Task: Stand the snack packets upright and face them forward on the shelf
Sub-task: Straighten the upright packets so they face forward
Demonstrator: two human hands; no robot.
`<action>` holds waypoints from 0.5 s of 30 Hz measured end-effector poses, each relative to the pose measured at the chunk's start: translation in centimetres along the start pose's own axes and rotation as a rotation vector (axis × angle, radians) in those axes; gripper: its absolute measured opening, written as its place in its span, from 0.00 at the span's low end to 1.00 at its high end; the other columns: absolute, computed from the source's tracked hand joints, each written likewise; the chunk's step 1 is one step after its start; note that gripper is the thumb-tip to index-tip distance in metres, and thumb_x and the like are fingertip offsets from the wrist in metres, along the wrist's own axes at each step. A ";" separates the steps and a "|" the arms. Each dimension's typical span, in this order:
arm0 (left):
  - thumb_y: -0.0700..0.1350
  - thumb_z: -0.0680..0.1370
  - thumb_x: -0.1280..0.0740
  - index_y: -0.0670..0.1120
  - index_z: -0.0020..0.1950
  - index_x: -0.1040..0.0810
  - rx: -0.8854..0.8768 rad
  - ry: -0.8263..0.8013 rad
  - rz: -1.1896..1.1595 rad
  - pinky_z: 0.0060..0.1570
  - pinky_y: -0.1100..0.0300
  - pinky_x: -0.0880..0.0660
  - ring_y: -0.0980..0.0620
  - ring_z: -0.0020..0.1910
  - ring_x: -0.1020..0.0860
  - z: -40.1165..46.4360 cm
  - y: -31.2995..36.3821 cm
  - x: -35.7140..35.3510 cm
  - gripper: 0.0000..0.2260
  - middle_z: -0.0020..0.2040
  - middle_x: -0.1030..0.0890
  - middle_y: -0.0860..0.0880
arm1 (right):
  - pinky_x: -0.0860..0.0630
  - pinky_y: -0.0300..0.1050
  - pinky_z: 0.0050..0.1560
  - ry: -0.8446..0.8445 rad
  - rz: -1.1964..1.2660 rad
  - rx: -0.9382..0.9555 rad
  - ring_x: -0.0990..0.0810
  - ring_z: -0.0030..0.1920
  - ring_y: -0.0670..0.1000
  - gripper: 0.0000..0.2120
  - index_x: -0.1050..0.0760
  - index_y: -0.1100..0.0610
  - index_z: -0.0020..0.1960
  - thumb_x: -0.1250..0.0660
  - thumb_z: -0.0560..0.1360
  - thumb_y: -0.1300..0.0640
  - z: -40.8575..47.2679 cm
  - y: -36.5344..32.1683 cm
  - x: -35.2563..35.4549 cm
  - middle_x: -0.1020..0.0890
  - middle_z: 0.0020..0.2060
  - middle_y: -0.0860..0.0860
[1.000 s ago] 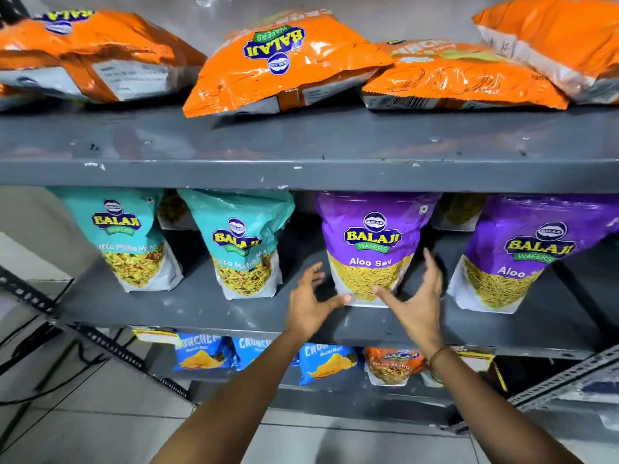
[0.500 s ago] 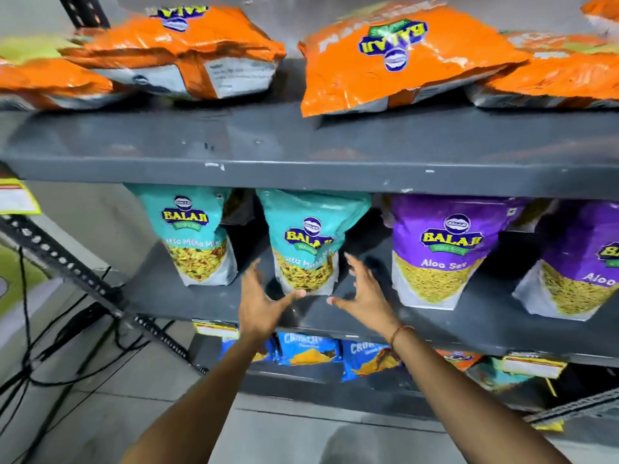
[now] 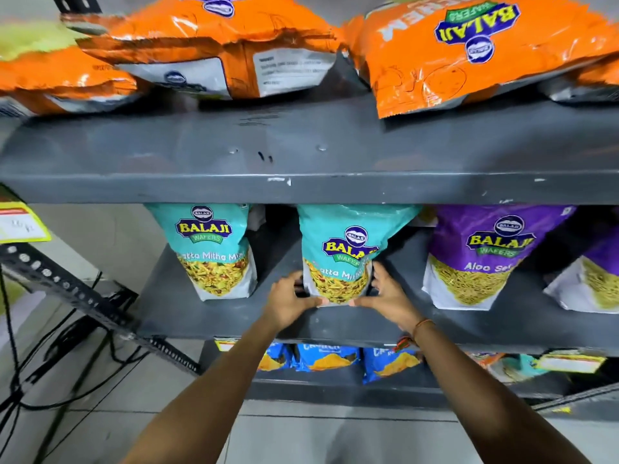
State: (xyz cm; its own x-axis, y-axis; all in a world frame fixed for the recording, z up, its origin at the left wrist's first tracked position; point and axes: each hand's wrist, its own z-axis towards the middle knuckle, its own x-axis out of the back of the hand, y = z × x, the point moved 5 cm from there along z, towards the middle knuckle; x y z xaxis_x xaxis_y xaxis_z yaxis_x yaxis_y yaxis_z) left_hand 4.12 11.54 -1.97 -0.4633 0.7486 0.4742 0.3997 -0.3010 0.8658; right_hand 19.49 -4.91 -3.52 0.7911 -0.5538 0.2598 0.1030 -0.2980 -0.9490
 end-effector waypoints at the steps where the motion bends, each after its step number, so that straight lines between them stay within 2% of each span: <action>1: 0.51 0.62 0.19 0.50 0.59 0.22 -0.006 0.009 0.011 0.58 0.49 0.21 0.52 0.53 0.17 -0.1 0.0 -0.1 0.28 0.56 0.15 0.50 | 0.25 0.35 0.55 -0.004 0.003 0.001 0.22 0.59 0.41 0.38 0.34 0.40 0.63 0.20 0.62 0.62 -0.3 0.0 0.1 0.22 0.61 0.45; 4: 0.49 0.63 0.19 0.49 0.60 0.22 -0.038 0.015 0.005 0.58 0.51 0.20 0.52 0.53 0.17 -0.4 0.3 -0.6 0.27 0.56 0.15 0.50 | 0.26 0.28 0.49 -0.015 0.008 -0.012 0.22 0.54 0.35 0.33 0.33 0.41 0.59 0.22 0.63 0.64 -1.1 -0.7 0.4 0.23 0.57 0.39; 6: 0.49 0.64 0.20 0.49 0.61 0.22 -0.053 -0.007 -0.001 0.58 0.56 0.21 0.54 0.53 0.17 -0.7 0.6 -0.7 0.27 0.58 0.16 0.50 | 0.28 0.25 0.49 0.005 -0.002 -0.010 0.23 0.56 0.36 0.36 0.35 0.44 0.62 0.22 0.64 0.65 -1.6 -1.3 0.3 0.25 0.57 0.38; 7: 0.49 0.65 0.20 0.48 0.62 0.23 -0.066 -0.018 0.001 0.56 0.64 0.21 0.57 0.53 0.18 -1.0 0.8 -0.7 0.28 0.58 0.16 0.52 | 0.29 0.27 0.54 0.041 -0.006 0.009 0.26 0.62 0.39 0.41 0.38 0.45 0.66 0.20 0.62 0.63 -2.0 -1.6 0.2 0.26 0.61 0.39; 8: 0.50 0.65 0.20 0.48 0.63 0.24 -0.075 -0.016 0.003 0.53 0.72 0.24 0.59 0.53 0.20 -1.4 1.0 -0.5 0.29 0.58 0.17 0.53 | 0.31 0.31 0.62 0.110 -0.017 0.051 0.30 0.68 0.43 0.47 0.42 0.47 0.71 0.18 0.60 0.58 -2.4 -1.9 0.1 0.28 0.66 0.42; 9: 0.52 0.65 0.21 0.48 0.64 0.24 -0.079 0.005 -0.009 0.52 0.76 0.27 0.60 0.54 0.21 -2.0 0.9 -0.1 0.30 0.58 0.18 0.54 | 0.35 0.38 0.69 0.223 -0.054 0.104 0.36 0.73 0.45 0.54 0.46 0.49 0.74 0.17 0.58 0.53 -3.0 -2.1 -0.1 0.33 0.71 0.44; 10: 0.56 0.66 0.22 0.49 0.66 0.25 -0.079 0.047 -0.018 0.55 0.74 0.27 0.60 0.56 0.21 -2.8 0.7 0.6 0.31 0.60 0.19 0.55 | 0.39 0.44 0.73 0.354 -0.117 0.160 0.41 0.76 0.46 0.57 0.48 0.50 0.76 0.17 0.56 0.48 -3.8 -2.6 -0.4 0.38 0.75 0.47; 12: 0.62 0.67 0.26 0.53 0.63 0.24 -0.105 0.204 0.001 0.58 0.64 0.24 0.59 0.58 0.21 -4.8 -0.2 2.6 0.27 0.60 0.18 0.56 | 0.43 0.51 0.76 0.620 -0.317 0.295 0.43 0.77 0.52 0.55 0.46 0.54 0.76 0.20 0.58 0.43 -6.2 -4.1 -1.7 0.40 0.75 0.53; 13: 0.62 0.69 0.27 0.54 0.60 0.23 -0.139 0.331 0.036 0.56 0.60 0.23 0.58 0.57 0.21 -5.9 -0.7 4.0 0.23 0.57 0.18 0.56 | 0.42 0.53 0.75 0.696 -0.418 0.417 0.41 0.76 0.55 0.51 0.43 0.56 0.74 0.21 0.60 0.42 -7.4 -5.2 -2.9 0.39 0.74 0.55; 15: 0.58 0.71 0.26 0.51 0.56 0.25 -0.188 0.614 0.055 0.54 0.56 0.24 0.54 0.55 0.23 -8.0 -1.4 7.2 0.19 0.54 0.21 0.53 | 0.38 0.53 0.73 0.683 -0.563 0.698 0.35 0.71 0.57 0.42 0.37 0.56 0.70 0.24 0.64 0.42 -9.0 -7.5 -6.7 0.34 0.70 0.56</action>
State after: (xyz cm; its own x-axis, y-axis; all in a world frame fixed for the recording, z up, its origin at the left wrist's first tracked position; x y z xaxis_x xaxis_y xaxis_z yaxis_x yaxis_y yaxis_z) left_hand -6.11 12.64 1.55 -0.8366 0.2713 0.4759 0.3166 -0.4695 0.8242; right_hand 7.99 -5.97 3.43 0.0520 -0.8511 0.5224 0.8252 -0.2580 -0.5025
